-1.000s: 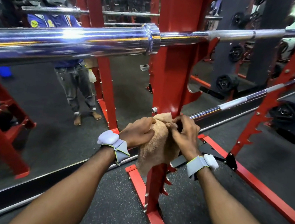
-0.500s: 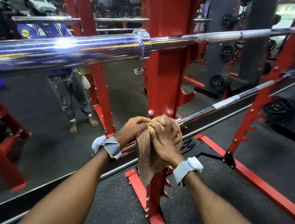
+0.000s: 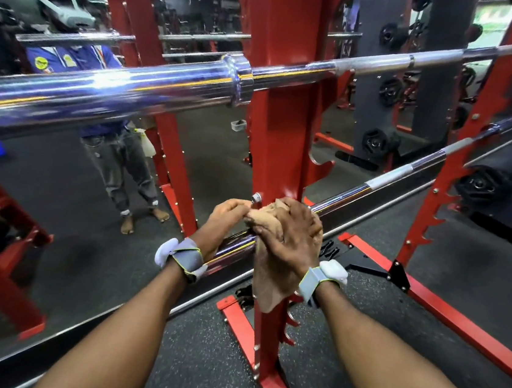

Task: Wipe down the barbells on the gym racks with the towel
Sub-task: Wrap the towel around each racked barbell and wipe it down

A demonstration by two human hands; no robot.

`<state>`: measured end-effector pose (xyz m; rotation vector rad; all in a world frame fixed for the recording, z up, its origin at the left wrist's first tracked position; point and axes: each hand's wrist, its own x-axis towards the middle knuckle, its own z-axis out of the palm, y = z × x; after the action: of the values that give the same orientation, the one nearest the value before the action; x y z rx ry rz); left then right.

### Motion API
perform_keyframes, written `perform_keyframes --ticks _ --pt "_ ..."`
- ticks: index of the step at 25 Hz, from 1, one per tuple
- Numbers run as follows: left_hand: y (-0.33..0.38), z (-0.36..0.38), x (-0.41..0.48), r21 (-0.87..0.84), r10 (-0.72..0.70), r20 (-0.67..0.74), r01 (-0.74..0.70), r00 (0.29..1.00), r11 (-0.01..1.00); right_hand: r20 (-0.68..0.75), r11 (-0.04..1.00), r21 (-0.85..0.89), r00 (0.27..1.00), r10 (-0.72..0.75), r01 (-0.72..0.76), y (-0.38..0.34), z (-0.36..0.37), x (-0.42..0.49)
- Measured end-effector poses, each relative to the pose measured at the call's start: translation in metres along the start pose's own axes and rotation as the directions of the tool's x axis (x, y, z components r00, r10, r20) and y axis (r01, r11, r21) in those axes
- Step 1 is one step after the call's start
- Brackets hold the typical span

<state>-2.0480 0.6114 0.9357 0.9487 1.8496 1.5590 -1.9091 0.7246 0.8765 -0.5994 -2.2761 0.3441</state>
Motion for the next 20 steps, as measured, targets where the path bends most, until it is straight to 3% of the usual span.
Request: perform_keyframes --ticks 3,6,9,11,15,18,20 --pt "-0.004 -0.003 0.002 0.202 0.051 -0.018 -0.047 0.999 0.978 -0.104 0.997 -0.078 0.995 -0.004 -0.004 0.036 -0.017 0.016" --pt "-0.008 0.001 0.003 0.376 -0.002 0.148 -0.055 0.989 0.925 -0.109 0.982 -0.144 0.989 0.105 -0.120 0.034 -0.019 0.022" --pt "-0.009 0.007 0.010 0.524 0.011 0.177 -0.104 0.984 0.845 -0.046 0.971 -0.217 0.993 -0.109 0.096 0.026 -0.011 0.008" --pt "-0.004 0.010 0.011 0.517 0.003 0.173 -0.093 0.985 0.851 0.018 0.971 -0.175 0.986 -0.165 0.165 0.045 -0.027 0.017" --pt "0.001 0.021 0.017 0.515 0.040 0.213 -0.147 0.976 0.845 -0.072 0.974 -0.227 0.997 0.006 -0.022 0.035 -0.014 0.021" --pt "-0.007 0.027 0.020 0.574 0.078 0.099 -0.121 0.992 0.810 0.008 0.961 -0.222 0.986 -0.166 0.164 0.042 -0.017 0.010" --pt "-0.007 0.027 0.019 0.573 0.089 0.033 -0.091 0.996 0.814 -0.025 0.974 -0.178 0.989 -0.146 0.139 0.059 -0.031 0.023"
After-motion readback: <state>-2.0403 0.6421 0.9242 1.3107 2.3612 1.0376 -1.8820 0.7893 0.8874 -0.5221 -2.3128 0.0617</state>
